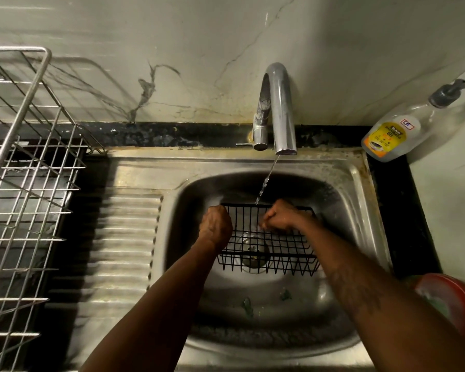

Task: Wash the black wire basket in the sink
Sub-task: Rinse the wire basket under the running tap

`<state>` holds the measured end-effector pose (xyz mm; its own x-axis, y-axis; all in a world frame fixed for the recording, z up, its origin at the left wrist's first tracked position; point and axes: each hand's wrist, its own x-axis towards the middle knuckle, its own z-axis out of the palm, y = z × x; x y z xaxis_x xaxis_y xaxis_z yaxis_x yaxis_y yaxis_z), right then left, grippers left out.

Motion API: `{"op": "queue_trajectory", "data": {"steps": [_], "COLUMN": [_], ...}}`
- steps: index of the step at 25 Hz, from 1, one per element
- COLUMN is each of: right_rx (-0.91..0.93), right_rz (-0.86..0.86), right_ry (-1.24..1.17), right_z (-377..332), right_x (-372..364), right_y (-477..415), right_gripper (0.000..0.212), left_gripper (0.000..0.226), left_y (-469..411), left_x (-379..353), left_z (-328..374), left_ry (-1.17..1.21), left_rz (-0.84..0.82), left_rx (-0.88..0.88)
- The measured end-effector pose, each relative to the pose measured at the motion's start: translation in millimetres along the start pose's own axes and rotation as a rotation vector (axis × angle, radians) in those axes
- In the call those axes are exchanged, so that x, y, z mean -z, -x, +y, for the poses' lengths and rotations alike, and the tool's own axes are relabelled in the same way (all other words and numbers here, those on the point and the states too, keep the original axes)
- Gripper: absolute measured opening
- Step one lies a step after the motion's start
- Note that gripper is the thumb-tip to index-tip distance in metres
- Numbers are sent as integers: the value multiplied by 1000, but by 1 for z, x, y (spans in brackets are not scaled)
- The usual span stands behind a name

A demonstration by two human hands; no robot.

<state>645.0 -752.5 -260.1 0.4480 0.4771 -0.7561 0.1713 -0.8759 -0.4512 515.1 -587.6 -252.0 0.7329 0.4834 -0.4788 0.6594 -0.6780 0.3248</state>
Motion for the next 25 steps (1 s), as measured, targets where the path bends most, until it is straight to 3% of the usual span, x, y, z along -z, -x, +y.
{"op": "queue_trajectory", "data": {"steps": [4, 8, 11, 15, 18, 22, 25], "right_rx": [-230, -81, 5, 132, 129, 118, 177], "right_rz": [150, 241, 204, 120, 89, 95, -30], "right_ry": [100, 307, 280, 193, 163, 161, 45], "right_z": [10, -57, -98, -85, -88, -100, -94], "right_x": [8, -21, -32, -28, -30, -31, -31], "right_y": [0, -3, -14, -10, -14, -16, -17], "right_gripper": [29, 36, 25, 23, 3, 3, 15], "left_gripper": [14, 12, 12, 15, 13, 16, 18], "left_y": [-3, -4, -1, -7, -3, 3, 7], "left_x": [-5, -5, -4, -1, -2, -1, 3], "left_z": [-5, -5, -7, -13, -10, -5, -4], "left_ry": [73, 79, 29, 33, 19, 26, 35], "left_rz": [5, 3, 25, 22, 35, 59, 53], "left_rx": [32, 36, 13, 39, -5, -56, -29]}}
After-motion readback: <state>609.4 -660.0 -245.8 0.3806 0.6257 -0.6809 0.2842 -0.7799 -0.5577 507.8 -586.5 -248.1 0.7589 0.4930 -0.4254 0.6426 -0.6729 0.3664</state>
